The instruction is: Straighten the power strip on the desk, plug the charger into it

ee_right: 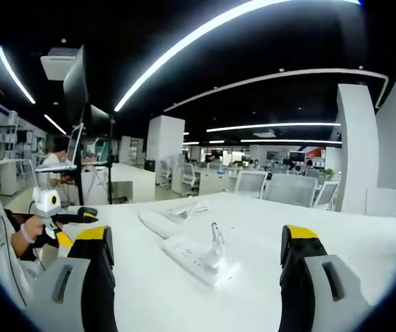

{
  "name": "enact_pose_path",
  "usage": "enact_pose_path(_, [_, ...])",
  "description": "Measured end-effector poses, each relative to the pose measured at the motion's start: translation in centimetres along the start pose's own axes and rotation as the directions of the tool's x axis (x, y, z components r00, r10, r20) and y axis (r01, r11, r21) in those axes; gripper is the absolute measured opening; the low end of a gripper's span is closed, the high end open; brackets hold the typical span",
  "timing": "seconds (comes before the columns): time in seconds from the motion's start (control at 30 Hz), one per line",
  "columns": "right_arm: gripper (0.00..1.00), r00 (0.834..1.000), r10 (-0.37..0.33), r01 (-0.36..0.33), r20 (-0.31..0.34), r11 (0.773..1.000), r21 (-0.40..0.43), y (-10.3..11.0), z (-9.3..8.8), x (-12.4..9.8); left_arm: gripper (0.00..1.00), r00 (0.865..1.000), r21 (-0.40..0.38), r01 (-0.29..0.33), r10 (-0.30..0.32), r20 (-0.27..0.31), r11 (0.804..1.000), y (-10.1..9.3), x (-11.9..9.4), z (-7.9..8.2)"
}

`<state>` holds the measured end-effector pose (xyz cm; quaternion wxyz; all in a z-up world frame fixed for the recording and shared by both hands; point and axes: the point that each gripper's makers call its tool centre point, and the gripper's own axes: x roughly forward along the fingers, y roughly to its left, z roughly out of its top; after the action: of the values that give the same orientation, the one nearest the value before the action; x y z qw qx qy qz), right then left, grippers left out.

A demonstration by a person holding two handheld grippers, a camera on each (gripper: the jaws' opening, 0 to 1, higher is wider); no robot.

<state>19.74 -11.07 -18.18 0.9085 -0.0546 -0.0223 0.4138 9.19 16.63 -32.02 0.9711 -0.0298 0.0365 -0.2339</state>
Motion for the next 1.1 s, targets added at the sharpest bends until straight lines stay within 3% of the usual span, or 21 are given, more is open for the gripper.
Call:
enact_pose_path(0.37, [1.0,0.999,-0.011,0.011,0.03,1.0,0.016,1.2,-0.1,-1.1,0.99,1.0,-0.004,0.007,-0.007,-0.003,1.0,0.1,0.5,-0.1])
enact_pose_path(1.1, [1.0,0.996,-0.089,0.087,0.028,0.993,0.078,0.5,-3.1,-3.3,0.99,1.0,0.0,-0.029,0.029,0.008,1.0,1.4,0.5,0.3])
